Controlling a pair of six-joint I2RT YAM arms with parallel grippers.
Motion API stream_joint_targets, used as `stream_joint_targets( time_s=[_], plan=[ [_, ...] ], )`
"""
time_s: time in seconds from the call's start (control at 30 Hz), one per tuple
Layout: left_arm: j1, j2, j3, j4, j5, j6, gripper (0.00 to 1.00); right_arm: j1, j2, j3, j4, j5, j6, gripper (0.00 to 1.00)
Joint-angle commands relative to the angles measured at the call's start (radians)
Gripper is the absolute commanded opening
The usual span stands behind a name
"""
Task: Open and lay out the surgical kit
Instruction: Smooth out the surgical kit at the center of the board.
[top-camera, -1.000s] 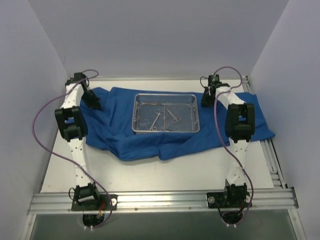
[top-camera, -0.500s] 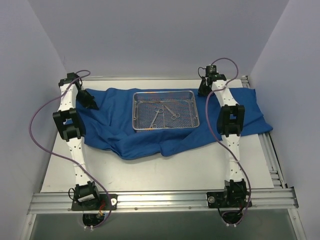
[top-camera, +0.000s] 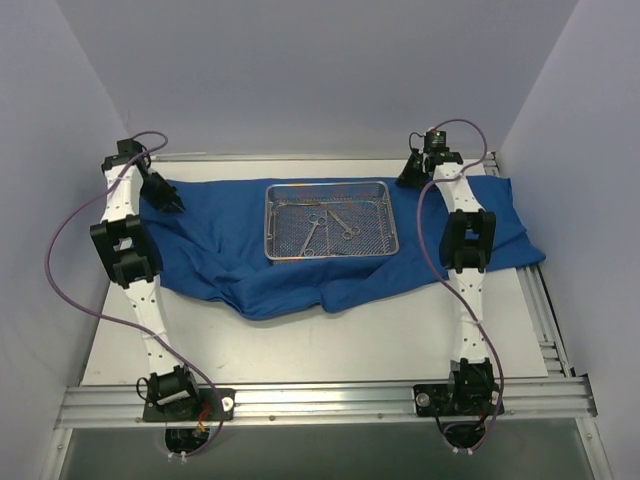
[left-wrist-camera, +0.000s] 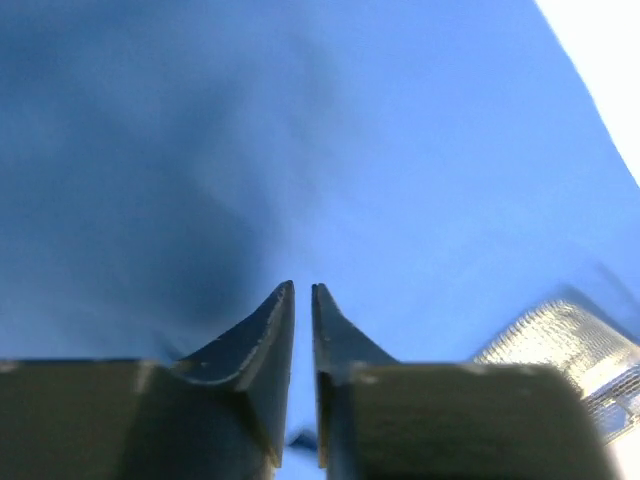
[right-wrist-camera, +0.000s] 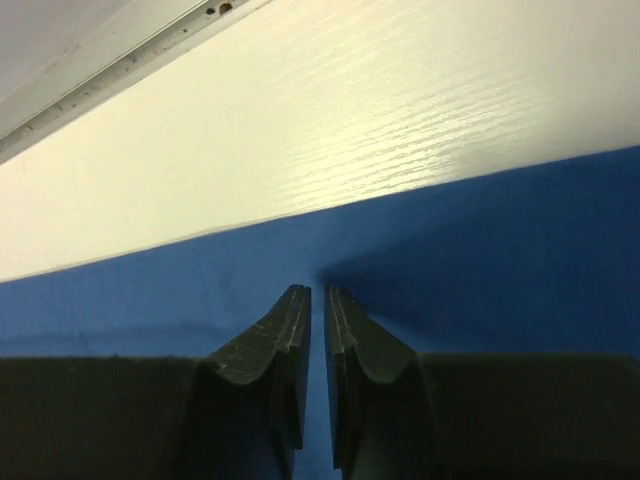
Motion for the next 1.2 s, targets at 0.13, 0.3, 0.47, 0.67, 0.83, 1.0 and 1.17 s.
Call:
stream_joint_targets(
  time_s=[0.13,0.3,0.47,0.67,0.83,1.0,1.17],
  plan=[
    [-0.151,-0.236,-0.044,0.13,0.02,0.017,0.35,-0.045,-0.272,-0.145,0.025,-0.054,0.003,0.29],
    [-0.215,-0.23,-0.145,0.037,0.037,-0.019,0.02,-0.068,-0.39,-0.333,-0.109,-0.012,-0.074,0.2],
    [-0.321,-0.277,-0.286,0.031,-0.013,-0.007,0.02,-0.058,-0.56,-0.594,-0.076,0.001,-0.071,0.0],
    [-0.399,-0.267,-0.351,-0.01,-0.131,-0.016,0.02,0.02,-0.616,-0.768,-0.075,0.038,-0.071,0.0],
    [-0.413,-0.172,-0.331,-0.053,-0.222,-0.057,0.02,0.045,-0.576,-0.828,-0.07,0.131,-0.061,0.0],
    [-0.398,0.003,-0.136,-0.157,-0.277,-0.035,0.02,0.044,-0.472,-0.771,-0.072,0.202,-0.067,0.0],
    [-0.358,0.227,0.182,-0.294,-0.211,-0.011,0.02,0.039,-0.372,-0.72,-0.064,0.189,-0.047,0.0]
  ],
)
